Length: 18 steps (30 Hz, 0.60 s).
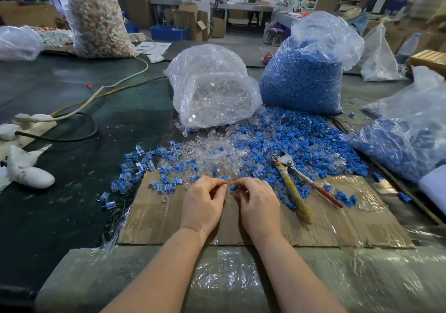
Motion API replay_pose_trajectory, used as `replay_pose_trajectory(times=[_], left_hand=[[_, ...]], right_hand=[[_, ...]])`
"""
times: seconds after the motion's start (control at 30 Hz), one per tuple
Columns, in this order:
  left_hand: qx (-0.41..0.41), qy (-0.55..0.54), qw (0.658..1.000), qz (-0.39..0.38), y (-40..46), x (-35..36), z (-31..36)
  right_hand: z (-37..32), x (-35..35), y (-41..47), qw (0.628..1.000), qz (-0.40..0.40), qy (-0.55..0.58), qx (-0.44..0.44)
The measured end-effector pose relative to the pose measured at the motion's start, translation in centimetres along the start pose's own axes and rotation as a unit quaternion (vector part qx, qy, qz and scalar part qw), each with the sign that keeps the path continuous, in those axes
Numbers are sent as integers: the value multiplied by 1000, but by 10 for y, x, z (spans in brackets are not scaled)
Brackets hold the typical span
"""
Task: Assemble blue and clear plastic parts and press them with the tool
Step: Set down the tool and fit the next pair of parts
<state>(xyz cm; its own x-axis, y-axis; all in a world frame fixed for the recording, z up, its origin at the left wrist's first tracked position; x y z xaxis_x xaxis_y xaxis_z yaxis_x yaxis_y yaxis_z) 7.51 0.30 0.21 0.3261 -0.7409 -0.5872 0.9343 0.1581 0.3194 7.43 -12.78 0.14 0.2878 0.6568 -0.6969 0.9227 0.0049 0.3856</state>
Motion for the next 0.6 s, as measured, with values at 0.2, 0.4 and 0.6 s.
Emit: replay_pose_trajectory(times=[0.2, 0.4, 0.6], left_hand=[[-47, -51, 998, -14, 0, 2, -9], [-62, -76, 995, -19, 0, 2, -10], [-57, -58, 996, -31, 0, 1, -8]], right_hand=[[1, -5, 0, 998, 13, 49, 21], [6, -4, 0, 994, 1, 93, 51], [3, -1, 0, 997, -14, 68, 34]])
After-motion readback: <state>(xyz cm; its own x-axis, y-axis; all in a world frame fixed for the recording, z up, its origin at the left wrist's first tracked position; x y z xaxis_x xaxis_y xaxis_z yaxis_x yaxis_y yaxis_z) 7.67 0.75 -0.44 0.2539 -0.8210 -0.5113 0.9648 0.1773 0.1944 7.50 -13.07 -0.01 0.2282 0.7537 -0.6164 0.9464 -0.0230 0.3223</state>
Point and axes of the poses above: each hand's wrist, its own y-axis towards the middle knuckle, its own x-axis out of the palm, z = x × y, the point moved 7 cm from there along y, towards the middle knuckle, and after that the axes turned 5 degrees about y, right-handed, at the moved point
